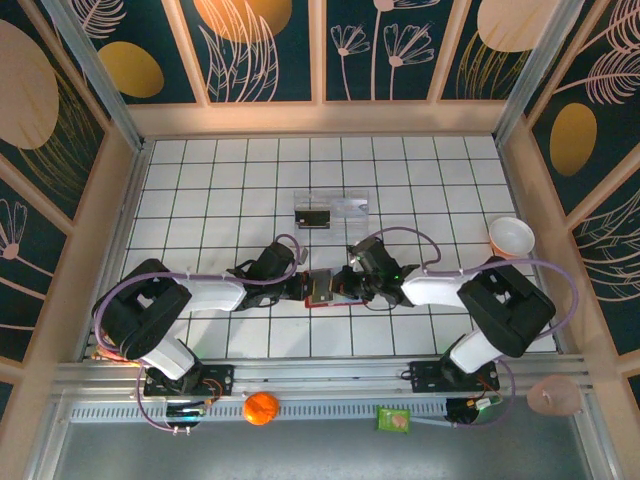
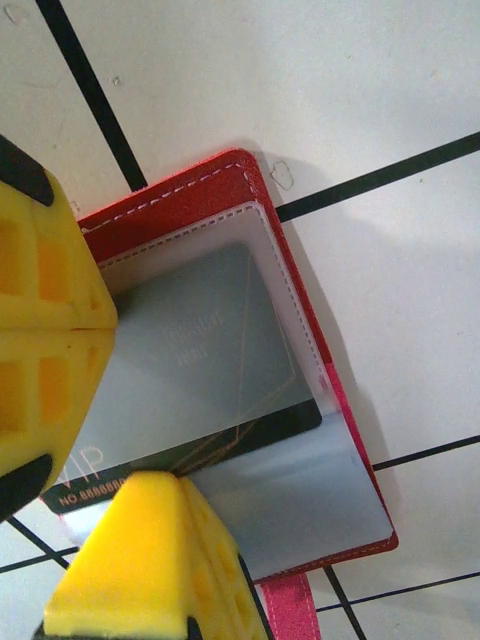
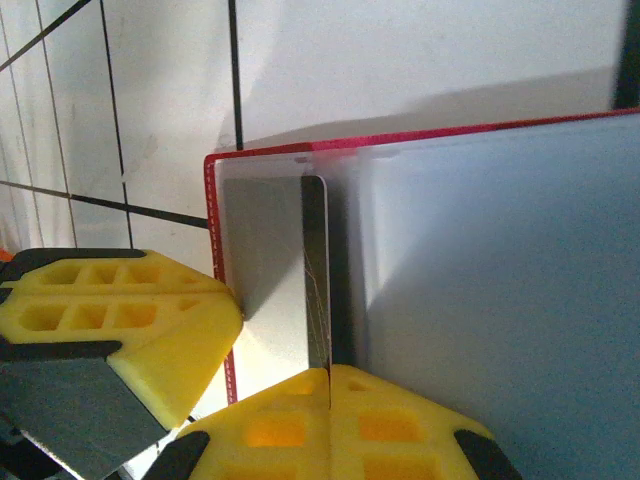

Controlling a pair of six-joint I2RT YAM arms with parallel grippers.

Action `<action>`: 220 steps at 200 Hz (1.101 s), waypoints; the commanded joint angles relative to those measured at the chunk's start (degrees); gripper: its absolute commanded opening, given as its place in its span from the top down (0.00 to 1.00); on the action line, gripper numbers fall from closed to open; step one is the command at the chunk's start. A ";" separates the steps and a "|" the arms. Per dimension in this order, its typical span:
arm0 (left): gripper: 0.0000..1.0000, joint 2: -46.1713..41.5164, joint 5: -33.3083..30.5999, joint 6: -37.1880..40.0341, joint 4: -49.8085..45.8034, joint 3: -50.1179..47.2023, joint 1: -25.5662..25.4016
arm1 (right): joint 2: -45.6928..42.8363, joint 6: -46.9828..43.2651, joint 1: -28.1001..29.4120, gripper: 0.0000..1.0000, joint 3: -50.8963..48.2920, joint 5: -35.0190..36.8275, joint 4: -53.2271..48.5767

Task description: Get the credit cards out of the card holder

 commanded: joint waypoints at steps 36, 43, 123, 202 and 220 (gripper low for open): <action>1.00 1.35 -1.26 -0.06 -4.78 -1.60 0.12 | -7.14 -1.43 -0.92 1.00 -1.65 6.57 -8.24; 1.00 1.20 -1.23 -0.04 -4.83 -1.51 0.18 | -7.75 -1.77 -0.96 1.00 -1.50 6.65 -8.64; 0.82 -6.89 0.91 -0.98 -4.13 1.35 1.29 | -15.61 -8.06 -1.27 1.00 2.41 9.57 -17.46; 0.57 -14.68 19.48 -12.65 29.66 -9.88 9.80 | -23.36 -9.89 -3.59 1.00 0.75 0.38 -0.04; 0.51 -15.71 20.65 -13.97 34.05 -10.30 9.94 | -23.13 -8.33 -3.91 1.00 0.07 -2.38 6.69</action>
